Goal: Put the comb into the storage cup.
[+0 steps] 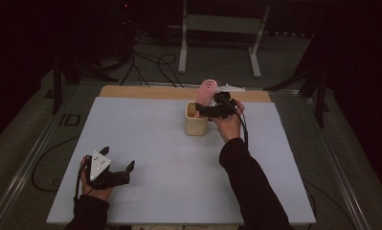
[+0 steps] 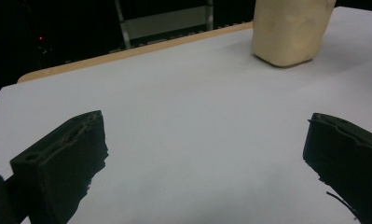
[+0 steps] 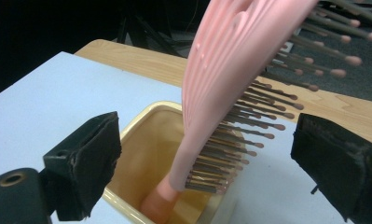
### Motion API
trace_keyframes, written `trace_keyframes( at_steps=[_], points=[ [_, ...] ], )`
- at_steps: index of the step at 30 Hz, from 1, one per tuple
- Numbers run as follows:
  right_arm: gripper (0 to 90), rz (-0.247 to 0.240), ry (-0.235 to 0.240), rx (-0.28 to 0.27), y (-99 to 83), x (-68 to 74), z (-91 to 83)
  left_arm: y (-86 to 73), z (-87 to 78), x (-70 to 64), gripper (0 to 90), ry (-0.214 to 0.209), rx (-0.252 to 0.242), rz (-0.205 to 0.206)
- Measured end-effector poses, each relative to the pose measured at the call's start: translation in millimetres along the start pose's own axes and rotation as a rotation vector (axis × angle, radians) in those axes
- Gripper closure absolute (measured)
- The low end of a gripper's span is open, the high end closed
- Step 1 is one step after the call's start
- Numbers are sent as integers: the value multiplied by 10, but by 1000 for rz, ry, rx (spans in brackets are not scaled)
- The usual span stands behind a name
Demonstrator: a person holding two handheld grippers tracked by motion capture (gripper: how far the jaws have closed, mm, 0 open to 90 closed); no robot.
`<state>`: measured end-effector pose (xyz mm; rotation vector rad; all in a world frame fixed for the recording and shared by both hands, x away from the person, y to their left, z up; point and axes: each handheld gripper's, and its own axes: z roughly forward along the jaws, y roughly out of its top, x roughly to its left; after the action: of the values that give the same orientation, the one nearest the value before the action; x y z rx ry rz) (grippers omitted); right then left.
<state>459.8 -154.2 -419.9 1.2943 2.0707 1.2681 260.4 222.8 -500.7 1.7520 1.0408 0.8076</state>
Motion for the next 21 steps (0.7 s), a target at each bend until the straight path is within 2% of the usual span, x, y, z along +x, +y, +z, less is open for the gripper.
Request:
trace_keyframes(
  at_steps=[16, 21],
  points=[
    [83, -51, 11, 28, -29, 34, -57, -1, -2, 2, 2, 5, -1, -3],
    [83, -53, 10, 35, -42, 20, -99, -1, -2, 2, 2, 7, -1, -2]
  ],
)
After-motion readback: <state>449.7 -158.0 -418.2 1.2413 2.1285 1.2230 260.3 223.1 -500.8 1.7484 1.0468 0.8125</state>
